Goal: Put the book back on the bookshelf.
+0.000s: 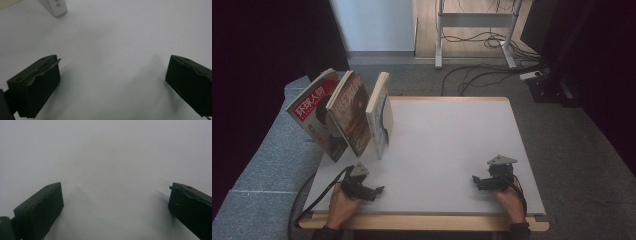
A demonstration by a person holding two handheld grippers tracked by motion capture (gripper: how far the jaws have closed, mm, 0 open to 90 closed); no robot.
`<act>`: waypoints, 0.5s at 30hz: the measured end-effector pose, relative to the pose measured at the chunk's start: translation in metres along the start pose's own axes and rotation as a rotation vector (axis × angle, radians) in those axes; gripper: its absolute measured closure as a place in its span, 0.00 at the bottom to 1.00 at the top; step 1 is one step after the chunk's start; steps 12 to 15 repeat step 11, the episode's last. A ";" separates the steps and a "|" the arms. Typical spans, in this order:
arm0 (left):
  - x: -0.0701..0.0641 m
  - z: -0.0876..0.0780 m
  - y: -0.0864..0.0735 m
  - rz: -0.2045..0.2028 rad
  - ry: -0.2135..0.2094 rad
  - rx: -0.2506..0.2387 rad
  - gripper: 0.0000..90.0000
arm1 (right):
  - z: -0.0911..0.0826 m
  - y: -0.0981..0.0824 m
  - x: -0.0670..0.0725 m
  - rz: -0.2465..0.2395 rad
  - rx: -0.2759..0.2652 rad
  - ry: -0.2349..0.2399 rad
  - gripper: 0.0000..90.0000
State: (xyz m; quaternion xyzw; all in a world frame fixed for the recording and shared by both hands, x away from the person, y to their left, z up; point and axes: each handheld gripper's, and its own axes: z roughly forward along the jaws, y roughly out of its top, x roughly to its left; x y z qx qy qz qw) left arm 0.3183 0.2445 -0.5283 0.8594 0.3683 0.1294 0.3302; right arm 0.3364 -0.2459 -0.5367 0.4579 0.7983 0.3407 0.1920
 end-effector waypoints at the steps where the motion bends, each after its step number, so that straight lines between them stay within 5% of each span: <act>1: -0.002 0.001 0.000 0.010 0.010 0.003 0.00 | 0.000 0.000 0.000 0.000 0.000 0.000 0.00; 15: -0.002 0.001 0.000 0.009 0.008 0.003 0.00 | 0.000 -0.001 0.000 -0.001 -0.001 0.000 0.00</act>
